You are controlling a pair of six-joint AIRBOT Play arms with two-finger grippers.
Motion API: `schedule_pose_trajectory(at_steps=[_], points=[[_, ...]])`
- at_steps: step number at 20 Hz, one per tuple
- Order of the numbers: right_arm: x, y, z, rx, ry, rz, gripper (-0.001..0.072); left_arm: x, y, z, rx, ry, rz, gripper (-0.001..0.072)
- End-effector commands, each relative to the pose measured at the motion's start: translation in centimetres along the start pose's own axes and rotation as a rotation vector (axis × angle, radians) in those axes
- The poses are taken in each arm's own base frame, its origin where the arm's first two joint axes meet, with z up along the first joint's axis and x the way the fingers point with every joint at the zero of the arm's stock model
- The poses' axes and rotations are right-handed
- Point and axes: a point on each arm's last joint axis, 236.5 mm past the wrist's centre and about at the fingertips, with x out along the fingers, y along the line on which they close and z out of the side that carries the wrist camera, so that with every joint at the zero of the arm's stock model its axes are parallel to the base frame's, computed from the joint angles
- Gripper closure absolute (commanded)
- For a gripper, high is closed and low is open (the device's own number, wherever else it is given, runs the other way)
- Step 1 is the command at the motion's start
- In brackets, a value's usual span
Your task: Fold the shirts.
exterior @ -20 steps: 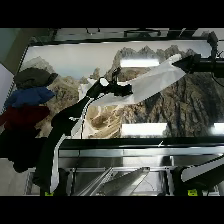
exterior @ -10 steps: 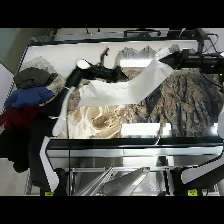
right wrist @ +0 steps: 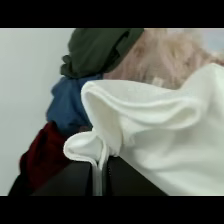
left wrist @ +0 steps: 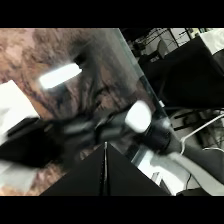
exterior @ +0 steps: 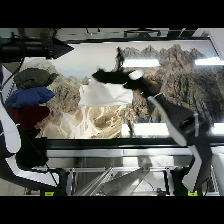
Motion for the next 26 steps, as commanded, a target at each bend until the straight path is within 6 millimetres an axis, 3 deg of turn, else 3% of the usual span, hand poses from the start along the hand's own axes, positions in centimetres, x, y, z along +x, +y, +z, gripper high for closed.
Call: schedule_pose_trajectory(at_steps=[1,2,3,5,8,11,14,16,18,20,22,24,26], points=[[7.2,-2.5,-8.6,-0.136,-0.090,-0.187,0.0346,-2.9,0.1,-1.1,0.059,0.023,0.012,0.0703],[8.0,-2.8,-10.4,-0.151,-0.065,-0.189,0.0009,-2.8,0.4,-1.2,0.067,0.021,0.006,0.0702],[8.3,-2.6,-11.6,-0.147,-0.022,-0.167,0.0019,-2.6,0.9,-1.4,0.067,0.024,0.006,0.0702],[7.7,-1.7,-11.0,-0.136,0.021,-0.117,0.0019,-2.2,1.9,-1.6,0.049,0.019,0.007,0.0702],[4.5,0.7,-6.9,-0.180,0.066,-0.027,0.0021,-1.8,2.9,-1.9,0.020,0.015,0.008,0.0702],[-1.4,0.4,-1.2,-0.193,0.124,-0.042,0.0023,-1.7,3.2,-2.1,0.013,0.017,0.008,0.0702],[-9.2,-5.4,3.3,-0.082,0.195,-0.227,0.0022,-1.7,3.2,-2.1,0.013,0.018,0.007,0.0702],[-14.1,-10.7,3.9,0.014,0.270,-0.353,0.0022,-1.7,3.2,-2.1,0.013,0.019,0.007,0.0702],[-17.6,-15.6,3.9,0.099,0.316,-0.441,0.0022,-1.7,3.2,-2.2,0.013,0.019,0.007,0.0702],[-18.8,-19.1,3.4,0.166,0.335,-0.470,0.0022,-1.6,3.2,-2.2,0.016,0.019,0.007,0.0702],[-18.4,-21.8,2.1,0.199,0.363,-0.484,0.0022,-1.7,3.2,-2.2,0.015,0.019,0.007,0.0702],[-17.5,-23.5,0.2,0.233,0.400,-0.486,0.0022,-1.7,3.2,-2.1,0.015,0.018,0.007,0.0702],[-16.1,-23.8,-1.2,0.258,0.421,-0.441,0.0022,-1.7,3.2,-2.2,0.015,0.019,0.007,0.0702]])
